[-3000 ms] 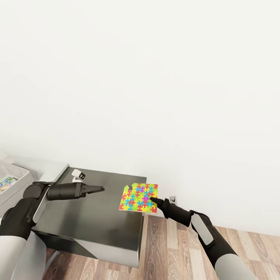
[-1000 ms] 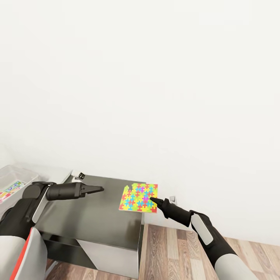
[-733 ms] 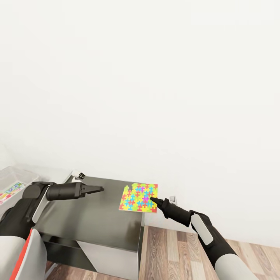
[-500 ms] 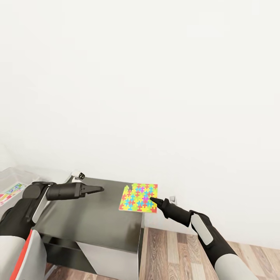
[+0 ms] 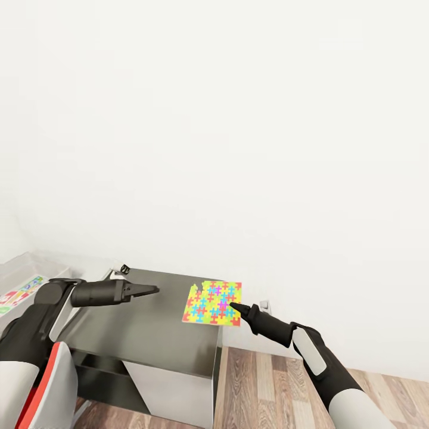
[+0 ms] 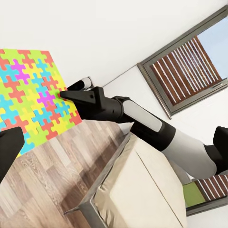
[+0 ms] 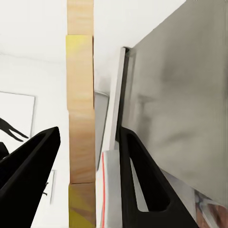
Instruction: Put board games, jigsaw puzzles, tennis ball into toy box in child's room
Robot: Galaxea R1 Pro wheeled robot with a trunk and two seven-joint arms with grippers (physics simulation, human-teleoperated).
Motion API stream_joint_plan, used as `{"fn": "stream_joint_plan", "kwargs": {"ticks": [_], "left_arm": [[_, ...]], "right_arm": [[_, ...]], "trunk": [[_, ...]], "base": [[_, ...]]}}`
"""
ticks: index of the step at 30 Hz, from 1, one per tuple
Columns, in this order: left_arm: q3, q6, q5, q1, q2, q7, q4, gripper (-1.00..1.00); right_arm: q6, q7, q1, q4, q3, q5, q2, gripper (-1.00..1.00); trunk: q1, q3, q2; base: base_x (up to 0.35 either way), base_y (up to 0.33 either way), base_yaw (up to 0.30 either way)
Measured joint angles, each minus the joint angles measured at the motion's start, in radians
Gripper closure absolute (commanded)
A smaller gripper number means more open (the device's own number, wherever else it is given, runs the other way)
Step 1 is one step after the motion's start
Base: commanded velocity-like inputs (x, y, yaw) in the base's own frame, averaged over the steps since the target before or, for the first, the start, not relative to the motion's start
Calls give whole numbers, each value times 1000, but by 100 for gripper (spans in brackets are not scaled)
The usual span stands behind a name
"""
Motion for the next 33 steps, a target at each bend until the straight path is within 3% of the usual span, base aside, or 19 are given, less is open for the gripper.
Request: {"fn": "stream_joint_plan", "kwargs": {"ticks": [14,33], "left_arm": [[0,0,2,0,1,-1,1,-100],[0,0,5,0,2,-1,1,-100]], "right_arm": [[-24,1,0,0,1,-1,-1,100],[-32,1,0,0,1,4,0,100]], "trunk": [[0,0,0],[0,0,0]], "base": [[0,0,11],[0,0,265]]}}
